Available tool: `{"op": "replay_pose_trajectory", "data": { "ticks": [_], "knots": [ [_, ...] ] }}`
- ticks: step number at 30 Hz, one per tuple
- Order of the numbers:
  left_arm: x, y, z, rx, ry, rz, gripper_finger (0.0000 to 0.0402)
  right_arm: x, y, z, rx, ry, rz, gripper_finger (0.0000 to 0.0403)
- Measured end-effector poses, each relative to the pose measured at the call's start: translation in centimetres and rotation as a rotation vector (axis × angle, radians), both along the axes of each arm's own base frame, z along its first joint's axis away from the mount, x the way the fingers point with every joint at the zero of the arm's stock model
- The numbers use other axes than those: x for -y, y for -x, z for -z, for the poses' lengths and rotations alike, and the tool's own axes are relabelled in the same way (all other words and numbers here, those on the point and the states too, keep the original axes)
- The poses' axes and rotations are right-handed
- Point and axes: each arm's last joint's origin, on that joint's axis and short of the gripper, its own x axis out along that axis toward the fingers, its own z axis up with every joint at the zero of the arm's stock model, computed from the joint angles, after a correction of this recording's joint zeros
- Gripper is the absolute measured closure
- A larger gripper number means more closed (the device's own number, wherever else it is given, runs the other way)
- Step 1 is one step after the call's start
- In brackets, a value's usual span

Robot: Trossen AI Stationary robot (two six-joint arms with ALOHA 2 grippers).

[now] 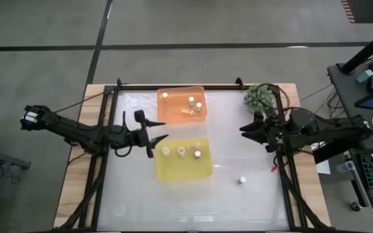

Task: Pick and place medicine bottles into bin by pill shape (circle, oval)
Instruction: Put the blue capsule bottle into the yellow bin

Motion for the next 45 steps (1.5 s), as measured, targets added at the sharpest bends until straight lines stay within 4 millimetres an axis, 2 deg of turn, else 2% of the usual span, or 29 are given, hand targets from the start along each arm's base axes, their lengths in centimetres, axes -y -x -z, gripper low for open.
{"op": "replay_pose_trajectory", "data": {
  "ticks": [6, 12, 16, 21, 24, 34, 38, 45],
  "knots": [
    [-0.8, 0.2, -0.4, 0.03, -0.008, -0.056, 0.0189, -0.1, -1.9, -0.8, -0.277, -0.158, 0.043, 0.0264],
    [-0.8, 0.3, 0.4, 0.009, -0.013, -0.055, 0.0189, -0.5, -3.6, 0.0, -0.592, -0.331, 0.136, 0.0264],
    [-0.8, 0.4, 0.7, -0.001, -0.014, -0.054, 0.0189, -1.2, -4.9, -0.2, -0.719, -0.431, 0.184, 0.0264],
    [-0.8, 0.5, 1.0, -0.011, -0.017, -0.054, 0.0189, -3.1, -6.8, 0.1, -0.909, -0.498, 0.224, 0.0264],
    [-0.8, 0.5, 1.1, -0.015, -0.017, -0.054, 0.0189, -4.6, -7.9, -0.5, -0.983, -0.509, 0.237, 0.0264],
    [-0.8, 0.5, 1.1, -0.016, -0.012, -0.054, 0.0189, -9.9, -10.4, -0.4, -1.28, -0.464, 0.293, 0.0264],
    [-0.8, 0.5, 1.2, -0.017, -0.012, -0.054, 0.0189, -11.4, -10.5, 0.0, -1.331, -0.446, 0.305, 0.0264],
    [-0.8, 0.5, 1.2, -0.018, -0.012, -0.054, 0.0189, -12.8, -10.2, 1.1, -1.404, -0.499, 0.394, 0.0264]
  ]
}}
